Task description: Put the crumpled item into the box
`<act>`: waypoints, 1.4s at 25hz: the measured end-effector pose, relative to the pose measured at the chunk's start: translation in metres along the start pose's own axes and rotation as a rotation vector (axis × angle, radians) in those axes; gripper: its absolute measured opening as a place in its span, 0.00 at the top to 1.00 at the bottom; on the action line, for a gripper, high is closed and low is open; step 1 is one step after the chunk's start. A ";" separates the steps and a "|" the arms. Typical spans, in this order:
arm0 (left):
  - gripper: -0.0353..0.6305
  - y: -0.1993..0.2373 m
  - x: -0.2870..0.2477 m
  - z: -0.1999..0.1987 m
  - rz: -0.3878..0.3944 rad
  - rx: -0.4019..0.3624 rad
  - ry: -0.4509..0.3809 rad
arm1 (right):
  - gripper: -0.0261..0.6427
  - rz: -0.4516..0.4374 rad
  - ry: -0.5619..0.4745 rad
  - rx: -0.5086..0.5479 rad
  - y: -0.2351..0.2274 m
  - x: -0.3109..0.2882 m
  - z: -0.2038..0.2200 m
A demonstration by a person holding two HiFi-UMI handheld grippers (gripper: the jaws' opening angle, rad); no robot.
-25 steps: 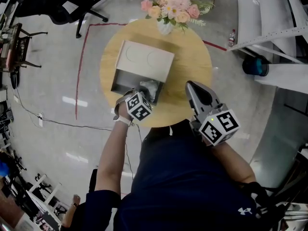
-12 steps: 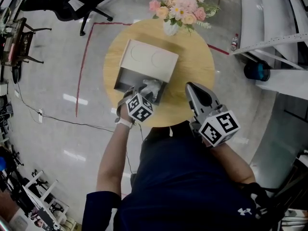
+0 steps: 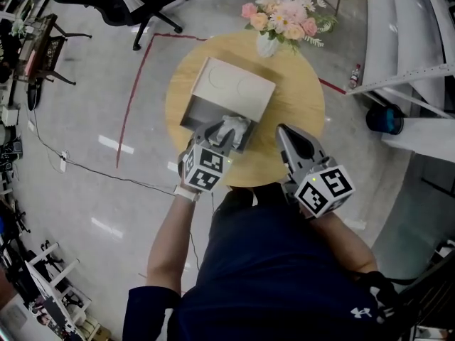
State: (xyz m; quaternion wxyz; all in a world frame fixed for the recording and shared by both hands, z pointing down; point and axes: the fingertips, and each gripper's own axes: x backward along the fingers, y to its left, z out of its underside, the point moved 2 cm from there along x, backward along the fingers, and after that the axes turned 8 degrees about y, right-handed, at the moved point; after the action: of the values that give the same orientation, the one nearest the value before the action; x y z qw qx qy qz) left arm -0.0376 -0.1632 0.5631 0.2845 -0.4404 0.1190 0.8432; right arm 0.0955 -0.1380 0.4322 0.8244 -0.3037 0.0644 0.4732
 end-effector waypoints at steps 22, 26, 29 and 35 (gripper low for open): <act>0.84 -0.051 0.168 -0.081 -0.018 0.238 -0.488 | 0.95 -0.058 -0.058 0.052 0.043 0.031 0.000; 0.85 -0.048 0.185 -0.087 -0.051 0.247 -0.532 | 0.95 -0.071 -0.081 0.088 0.052 0.031 -0.010; 0.85 -0.044 0.199 -0.092 -0.087 0.246 -0.571 | 0.95 -0.076 -0.105 0.124 0.059 0.032 -0.020; 0.91 -0.037 0.230 -0.105 -0.153 0.234 -0.682 | 0.95 -0.082 -0.171 0.214 0.078 0.042 -0.046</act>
State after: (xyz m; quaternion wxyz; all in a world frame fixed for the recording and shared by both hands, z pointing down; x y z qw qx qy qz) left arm -0.0488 -0.0947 0.3169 0.4182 -0.1060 0.0795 0.8986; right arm 0.0628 -0.1037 0.3439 0.8732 -0.1749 0.0319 0.4538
